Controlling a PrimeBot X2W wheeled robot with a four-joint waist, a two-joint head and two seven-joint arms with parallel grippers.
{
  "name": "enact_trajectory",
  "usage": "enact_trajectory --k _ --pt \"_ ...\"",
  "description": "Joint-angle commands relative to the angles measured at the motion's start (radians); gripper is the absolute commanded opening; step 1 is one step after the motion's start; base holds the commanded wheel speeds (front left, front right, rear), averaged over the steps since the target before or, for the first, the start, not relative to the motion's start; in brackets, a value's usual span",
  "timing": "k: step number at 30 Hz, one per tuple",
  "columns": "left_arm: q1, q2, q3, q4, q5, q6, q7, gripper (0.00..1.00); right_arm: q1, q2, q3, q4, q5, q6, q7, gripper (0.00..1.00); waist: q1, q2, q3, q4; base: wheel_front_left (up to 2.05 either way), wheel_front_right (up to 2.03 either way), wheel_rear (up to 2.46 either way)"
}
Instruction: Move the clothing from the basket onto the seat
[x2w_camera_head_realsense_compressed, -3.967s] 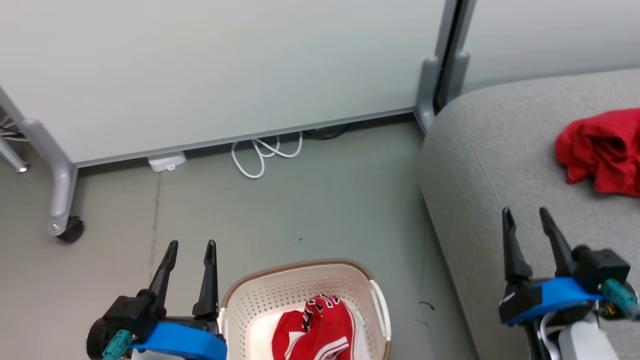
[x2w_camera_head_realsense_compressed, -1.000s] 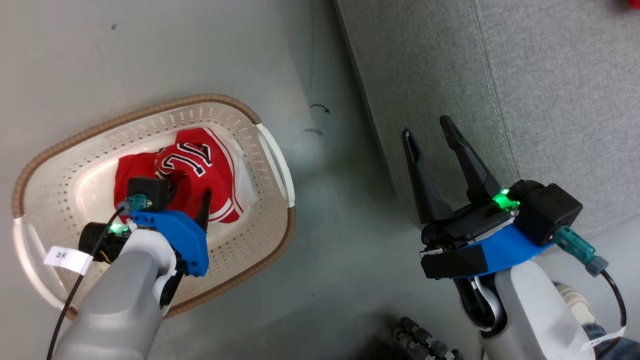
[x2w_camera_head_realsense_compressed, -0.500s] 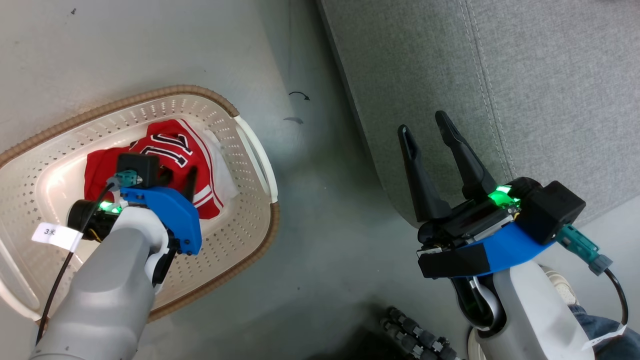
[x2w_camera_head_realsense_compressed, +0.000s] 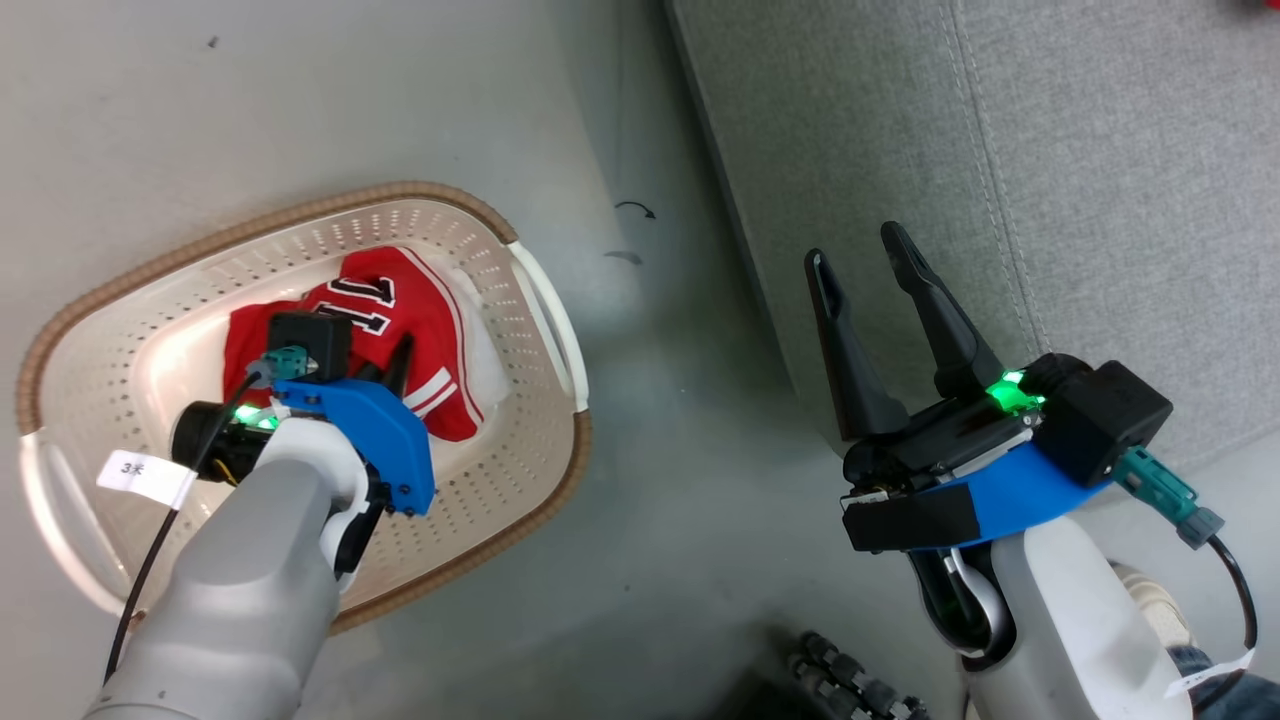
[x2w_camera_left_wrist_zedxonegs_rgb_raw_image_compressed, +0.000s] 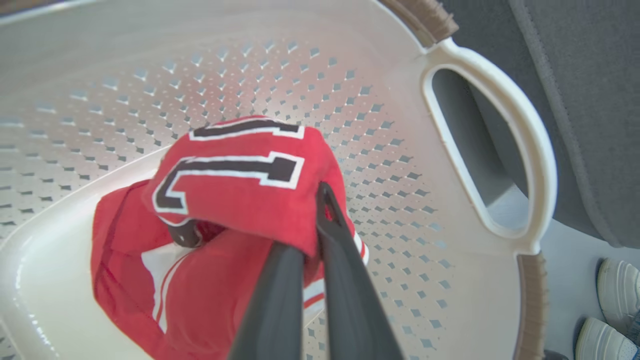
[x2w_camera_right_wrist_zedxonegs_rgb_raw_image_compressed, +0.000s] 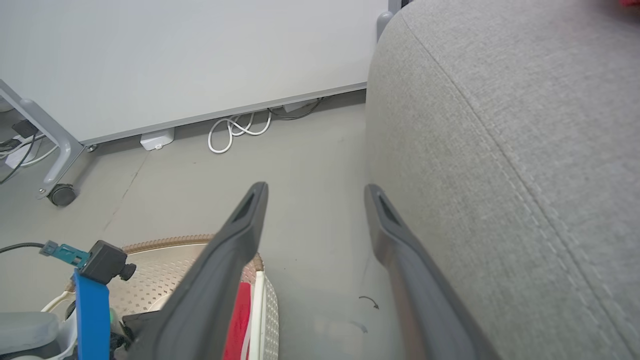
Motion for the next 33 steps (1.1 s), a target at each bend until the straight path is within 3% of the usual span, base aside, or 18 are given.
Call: enact_trajectory --k 1,7,18,33 --pt "-0.013 -0.003 -0.005 -0.002 -0.008 0.000 -0.008 0.00 -0.008 0.001 -0.004 0.005 -0.010 0.000 -0.006 1.00 0.0000 0.0000 -0.016 0.017 0.00 0.00 0.00" --pt "0.013 -0.032 -0.042 -0.010 -0.040 0.000 -0.035 0.00 -0.004 0.000 -0.019 0.035 -0.051 0.000 -0.006 1.00 0.0000 0.0000 -0.091 0.074 0.00 0.00 0.00" --pt "0.086 -0.097 -0.141 -0.067 -0.115 0.000 -0.098 0.00 0.062 0.000 -0.076 0.141 -0.175 0.000 -0.006 1.00 0.0000 0.0000 -0.347 0.205 0.00 0.00 0.00" --pt "0.070 -0.098 -0.312 -0.198 -0.195 0.000 -0.120 0.00 0.180 0.000 -0.145 0.187 -0.224 0.000 0.046 1.00 0.0000 0.0000 -0.620 0.327 0.00 0.00 0.00"
